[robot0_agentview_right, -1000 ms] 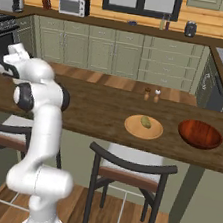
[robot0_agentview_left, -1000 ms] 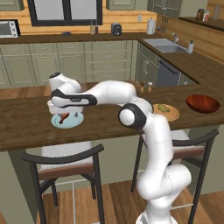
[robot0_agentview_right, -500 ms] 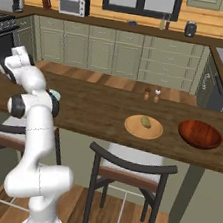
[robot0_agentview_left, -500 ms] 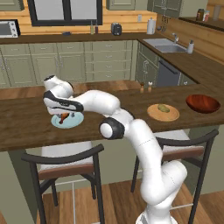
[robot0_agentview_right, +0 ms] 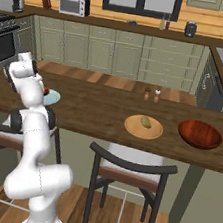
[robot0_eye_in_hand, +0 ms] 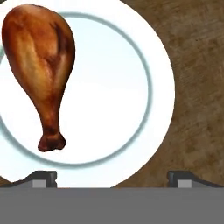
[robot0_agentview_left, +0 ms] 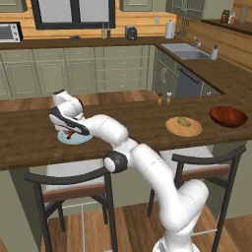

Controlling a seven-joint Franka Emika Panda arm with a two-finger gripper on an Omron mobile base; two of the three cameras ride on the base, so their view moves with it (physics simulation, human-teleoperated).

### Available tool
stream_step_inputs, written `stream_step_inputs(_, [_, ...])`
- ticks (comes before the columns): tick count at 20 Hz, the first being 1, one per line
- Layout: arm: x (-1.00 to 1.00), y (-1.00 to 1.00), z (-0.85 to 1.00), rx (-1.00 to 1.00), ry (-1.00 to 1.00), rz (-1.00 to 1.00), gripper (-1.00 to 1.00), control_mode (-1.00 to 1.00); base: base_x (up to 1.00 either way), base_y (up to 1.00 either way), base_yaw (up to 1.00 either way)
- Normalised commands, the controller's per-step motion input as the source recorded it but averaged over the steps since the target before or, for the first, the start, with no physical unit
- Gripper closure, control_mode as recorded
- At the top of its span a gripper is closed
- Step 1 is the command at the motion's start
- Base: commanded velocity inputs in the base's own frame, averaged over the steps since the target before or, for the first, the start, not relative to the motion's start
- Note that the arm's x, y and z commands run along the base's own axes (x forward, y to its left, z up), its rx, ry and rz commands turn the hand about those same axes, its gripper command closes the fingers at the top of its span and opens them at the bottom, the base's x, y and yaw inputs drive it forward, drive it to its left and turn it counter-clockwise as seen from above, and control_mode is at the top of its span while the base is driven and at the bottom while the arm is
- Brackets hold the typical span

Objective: Pick the chicken drumstick and potato from their plates and place them in the bowl. Then put the bowl in the fridge.

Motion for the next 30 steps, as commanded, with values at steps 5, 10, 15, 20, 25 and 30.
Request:
stream_step_inputs(5, [0.34,0.01,-0.24,0.1,0.0,0.0,-1.0,-1.0,0.0,0.0,0.0])
stream_step_inputs(10, [0.44,0.41,-0.09,0.05,0.0,0.0,-1.0,-1.0,0.0,0.0,0.0])
stream_step_inputs(15, [0.41,0.54,0.0,0.0,0.0,0.0,-1.0,-1.0,0.0,0.0,0.0])
stream_step_inputs(20, [0.54,0.3,0.0,0.0,0.03,0.0,-1.0,-1.0,0.0,0.0,0.0])
stream_step_inputs(25, [0.43,0.17,-0.13,0.0,0.14,0.0,1.0,-1.0,0.0,0.0,0.0])
stream_step_inputs(30, [0.01,0.04,-0.79,-0.05,0.22,0.0,1.0,-1.0,0.0,0.0,0.0])
